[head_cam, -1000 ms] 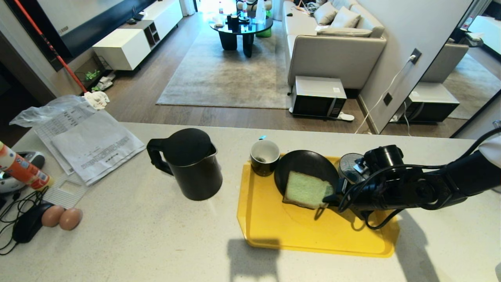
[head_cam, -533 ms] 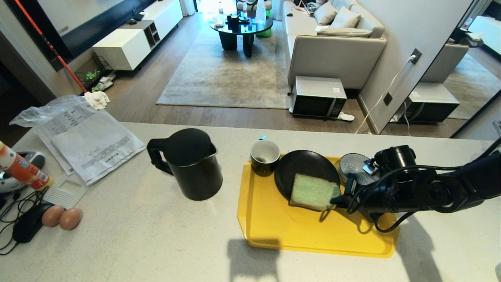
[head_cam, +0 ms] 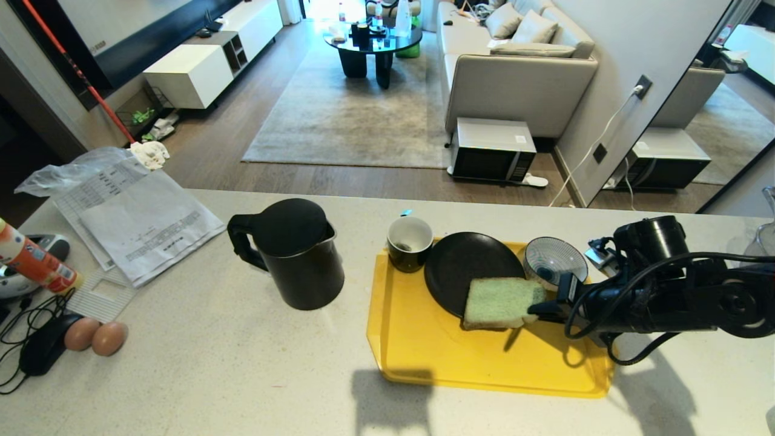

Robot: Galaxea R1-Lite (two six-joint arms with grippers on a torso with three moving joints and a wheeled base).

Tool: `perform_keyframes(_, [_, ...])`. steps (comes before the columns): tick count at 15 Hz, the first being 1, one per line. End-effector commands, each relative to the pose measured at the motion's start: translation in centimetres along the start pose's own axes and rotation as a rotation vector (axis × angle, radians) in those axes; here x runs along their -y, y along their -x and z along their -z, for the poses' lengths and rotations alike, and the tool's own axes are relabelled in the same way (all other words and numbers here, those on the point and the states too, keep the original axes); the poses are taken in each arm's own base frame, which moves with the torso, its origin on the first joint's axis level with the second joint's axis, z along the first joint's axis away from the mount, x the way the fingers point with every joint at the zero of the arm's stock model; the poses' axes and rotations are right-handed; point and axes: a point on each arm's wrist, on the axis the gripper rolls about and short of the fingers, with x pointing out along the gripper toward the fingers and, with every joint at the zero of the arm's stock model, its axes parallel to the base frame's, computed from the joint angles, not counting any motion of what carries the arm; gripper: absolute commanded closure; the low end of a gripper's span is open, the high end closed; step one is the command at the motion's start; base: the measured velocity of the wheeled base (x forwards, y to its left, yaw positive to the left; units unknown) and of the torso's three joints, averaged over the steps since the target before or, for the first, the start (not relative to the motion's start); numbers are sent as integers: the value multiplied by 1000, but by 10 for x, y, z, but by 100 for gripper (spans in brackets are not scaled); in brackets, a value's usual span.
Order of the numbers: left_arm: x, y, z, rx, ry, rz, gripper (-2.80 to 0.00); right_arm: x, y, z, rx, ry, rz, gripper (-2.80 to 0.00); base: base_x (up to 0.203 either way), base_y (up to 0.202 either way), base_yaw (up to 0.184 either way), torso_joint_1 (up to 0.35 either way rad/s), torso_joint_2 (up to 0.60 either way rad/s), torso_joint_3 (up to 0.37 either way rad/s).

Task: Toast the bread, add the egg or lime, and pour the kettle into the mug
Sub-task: Pick up the bread slice, then put the bread slices in the toaster

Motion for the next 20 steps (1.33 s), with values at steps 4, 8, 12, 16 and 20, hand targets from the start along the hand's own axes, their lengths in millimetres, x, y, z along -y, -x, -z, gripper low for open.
perform_keyframes(4, [0,-1,5,-14,-1,0,0,-29,83,27,86,108,-79,0,0,0,0,0,0,0])
perform_keyframes(8, [0,-1,5,-14,-1,0,0,-40,150,62,143,205,-122,0,0,0,0,0,0,0])
perform_keyframes(12, [0,-1,5,-14,-1,0,0,-41,205,99,192,342,-136,0,0,0,0,0,0,0])
perform_keyframes(16, [0,-1,5,-14,-1,0,0,-42,237,115,313,481,-5,0,0,0,0,0,0,0])
perform_keyframes(20, [0,-1,5,-14,-1,0,0,-42,257,127,438,681,64,0,0,0,0,0,0,0])
